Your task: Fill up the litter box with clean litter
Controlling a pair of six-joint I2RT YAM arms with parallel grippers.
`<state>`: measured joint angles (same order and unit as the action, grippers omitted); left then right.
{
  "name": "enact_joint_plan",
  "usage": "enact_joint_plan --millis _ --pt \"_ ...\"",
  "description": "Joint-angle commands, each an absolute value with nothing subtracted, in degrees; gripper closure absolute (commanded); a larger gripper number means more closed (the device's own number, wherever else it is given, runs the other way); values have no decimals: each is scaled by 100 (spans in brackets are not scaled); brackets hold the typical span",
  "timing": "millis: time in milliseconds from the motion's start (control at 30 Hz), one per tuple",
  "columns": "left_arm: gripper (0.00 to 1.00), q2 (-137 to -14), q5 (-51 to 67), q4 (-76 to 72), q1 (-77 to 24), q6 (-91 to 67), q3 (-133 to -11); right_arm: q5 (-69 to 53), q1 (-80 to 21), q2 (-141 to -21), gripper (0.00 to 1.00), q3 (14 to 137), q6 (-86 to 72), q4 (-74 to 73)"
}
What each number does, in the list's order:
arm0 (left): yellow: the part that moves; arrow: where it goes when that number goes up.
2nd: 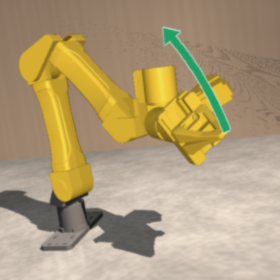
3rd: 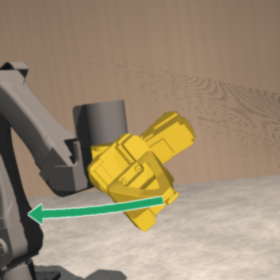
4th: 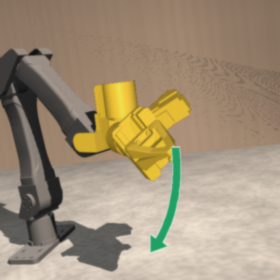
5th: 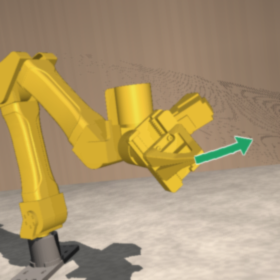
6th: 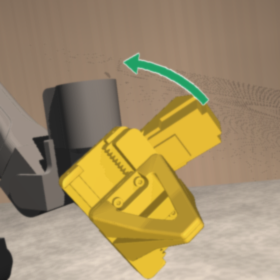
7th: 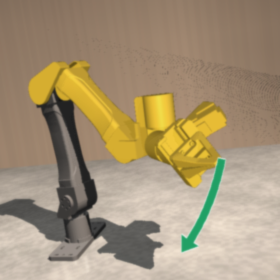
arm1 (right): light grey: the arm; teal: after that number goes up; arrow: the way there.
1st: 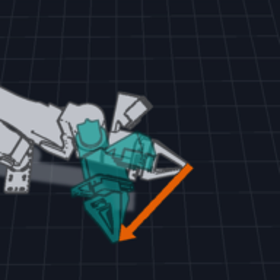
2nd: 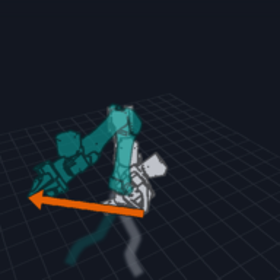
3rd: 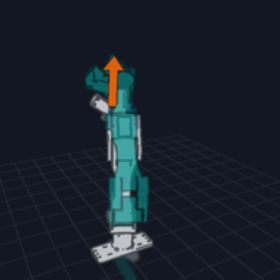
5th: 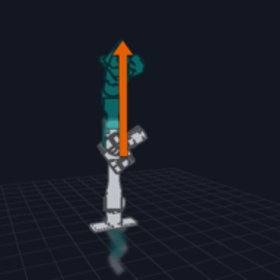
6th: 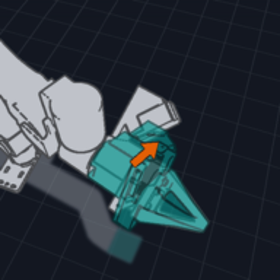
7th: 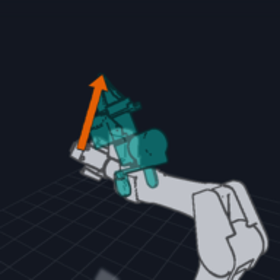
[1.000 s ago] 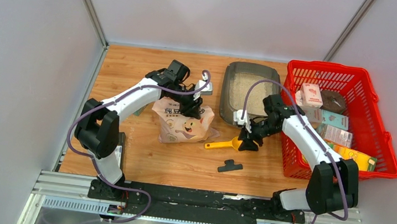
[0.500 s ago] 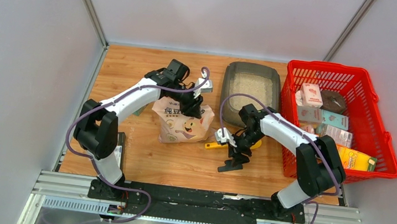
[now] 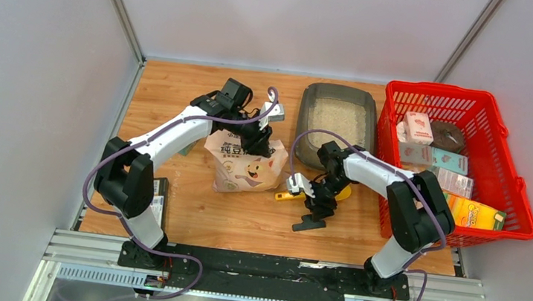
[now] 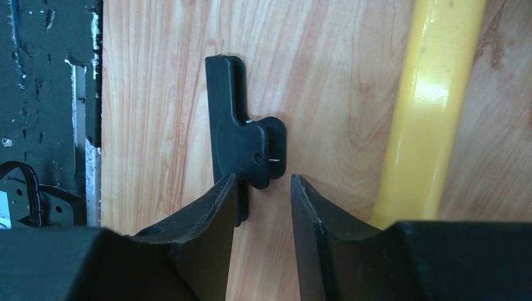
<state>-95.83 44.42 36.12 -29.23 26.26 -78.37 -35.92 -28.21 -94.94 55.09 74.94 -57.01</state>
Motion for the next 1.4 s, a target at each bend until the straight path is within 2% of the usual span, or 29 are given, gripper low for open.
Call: enact_joint_plan --millis 0,233,333,367,400,667,867,1100,1367 --pt "58 -9369 4535 3480 -2944 2575 -7814 -3559 -2848 -9571 62 5458 7339 -5484" --pt "57 -9501 4509 3524 -2944 2637 -7805 -3840 -2874 -9632 69 5502 7426 -5879" --pt "57 -9545 4491 3551 -2944 2689 -7805 -4034 -2874 -9720 87 5589 7576 -6134" --pt "57 -9562 4474 3559 -2944 2707 -7796 -4078 -2874 -9712 99 5625 7637 -6222" --pt "57 -9571 4474 3568 -2944 2724 -7805 -4148 -2874 -9686 100 5651 7672 -6310" --pt "53 -9571 4447 3823 -2944 3145 -7840 -4289 -2769 -8597 100 6326 7814 -7443" --pt "57 -9738 4693 4350 -2944 3734 -8006 -4271 -2742 -8165 100 6934 7419 -7796" --pt "62 -10107 4913 4913 -2944 4061 -8367 -4237 -2611 -8226 100 7488 6628 -7069" --pt "63 -9809 5070 3912 -2936 3191 -8201 -3946 -2487 -8340 100 8120 6092 -6223"
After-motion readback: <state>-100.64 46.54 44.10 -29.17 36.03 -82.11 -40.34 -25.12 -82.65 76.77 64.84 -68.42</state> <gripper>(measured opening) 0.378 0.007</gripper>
